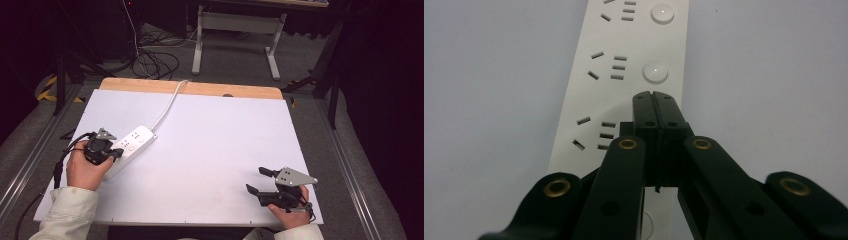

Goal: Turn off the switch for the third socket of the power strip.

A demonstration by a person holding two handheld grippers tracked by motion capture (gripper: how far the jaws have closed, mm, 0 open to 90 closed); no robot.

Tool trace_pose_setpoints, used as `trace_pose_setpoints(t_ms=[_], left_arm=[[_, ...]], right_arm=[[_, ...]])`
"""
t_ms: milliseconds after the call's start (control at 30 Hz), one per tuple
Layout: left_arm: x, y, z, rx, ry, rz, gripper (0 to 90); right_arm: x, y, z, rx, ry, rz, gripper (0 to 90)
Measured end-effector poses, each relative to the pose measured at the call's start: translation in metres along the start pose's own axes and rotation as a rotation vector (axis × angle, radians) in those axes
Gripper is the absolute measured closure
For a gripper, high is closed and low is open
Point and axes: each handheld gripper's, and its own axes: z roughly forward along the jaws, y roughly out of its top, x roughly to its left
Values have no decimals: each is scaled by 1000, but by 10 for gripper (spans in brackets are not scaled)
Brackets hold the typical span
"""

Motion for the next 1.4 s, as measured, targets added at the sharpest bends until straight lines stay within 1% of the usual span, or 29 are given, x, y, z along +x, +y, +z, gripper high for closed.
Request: trace_pose_setpoints(t_ms=[133, 167, 300, 533, 667, 767, 800, 900, 933, 967, 1100, 1267, 1367, 1400], left_arm=[[0, 0, 1, 13, 13, 13, 900], [0, 0, 1, 17, 7, 6, 900], [0, 0, 3, 24, 10, 14, 900], [0, 0, 3, 23, 12, 17, 900], [-1, -1, 4, 28, 20, 21, 900], [-1, -1, 4, 27, 26, 34, 900], [-1, -1, 5, 29, 22, 28, 900], [-3, -1, 5, 32, 28, 30, 900], [-3, -1, 5, 36, 38, 36, 900], [-3, -1, 6, 39, 36, 34, 900], [-3, -1, 6, 33, 39, 41, 900], [-3, -2, 6, 29, 32, 33, 900], [-3, -2, 5, 34, 34, 16, 900], [-3, -3, 6, 32, 35, 21, 900]], right_arm=[[0, 0, 0, 0, 3, 0, 265], [0, 0, 0, -1, 4, -1, 265], [0, 0, 0, -1, 4, -1, 265], [0, 0, 0, -1, 4, -1, 265], [0, 0, 0, -2, 5, -2, 265], [0, 0, -1, -2, 5, -1, 265], [0, 0, -1, -2, 5, -1, 265], [0, 0, -1, -3, 4, -2, 265], [0, 0, -1, -2, 4, -1, 265], [0, 0, -1, -2, 5, -1, 265], [0, -1, -1, -1, 4, -1, 265], [0, -1, -2, -1, 3, -2, 265], [-1, -1, -1, -2, 5, -1, 265], [0, -1, -1, -2, 5, 0, 265]])
